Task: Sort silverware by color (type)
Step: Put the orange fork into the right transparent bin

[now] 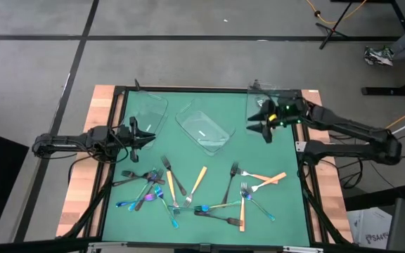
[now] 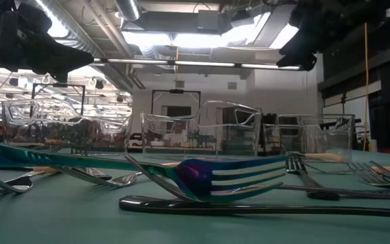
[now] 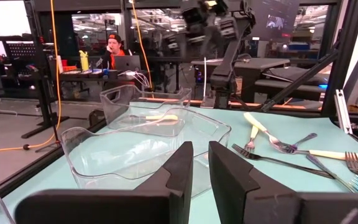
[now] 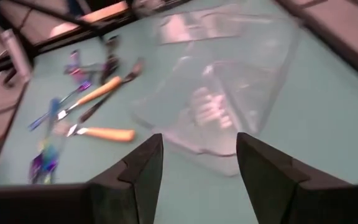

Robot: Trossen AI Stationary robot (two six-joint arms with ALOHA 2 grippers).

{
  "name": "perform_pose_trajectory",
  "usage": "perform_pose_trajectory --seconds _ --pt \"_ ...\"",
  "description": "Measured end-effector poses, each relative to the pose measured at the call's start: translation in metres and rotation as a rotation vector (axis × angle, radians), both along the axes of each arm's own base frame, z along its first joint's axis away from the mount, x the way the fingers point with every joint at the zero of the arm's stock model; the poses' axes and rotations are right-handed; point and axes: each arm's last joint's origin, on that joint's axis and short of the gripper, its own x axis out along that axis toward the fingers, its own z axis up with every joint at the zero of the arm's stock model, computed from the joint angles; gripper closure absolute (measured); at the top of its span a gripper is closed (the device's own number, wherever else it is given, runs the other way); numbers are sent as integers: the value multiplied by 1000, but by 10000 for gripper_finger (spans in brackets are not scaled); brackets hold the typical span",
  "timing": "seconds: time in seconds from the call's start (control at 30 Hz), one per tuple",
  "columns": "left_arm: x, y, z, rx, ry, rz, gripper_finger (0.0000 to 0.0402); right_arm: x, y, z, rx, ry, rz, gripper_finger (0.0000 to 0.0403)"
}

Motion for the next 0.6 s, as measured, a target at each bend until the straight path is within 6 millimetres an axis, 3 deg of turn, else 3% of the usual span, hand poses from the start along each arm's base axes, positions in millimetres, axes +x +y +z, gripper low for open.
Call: perform_pose_trajectory --seconds 0.37,0.6 --pt "0 0 0 0 0 0 356 10 42 -1 2 4 228 208" --pt "0 0 0 0 0 0 356 12 64 -1 -38 21 245 208"
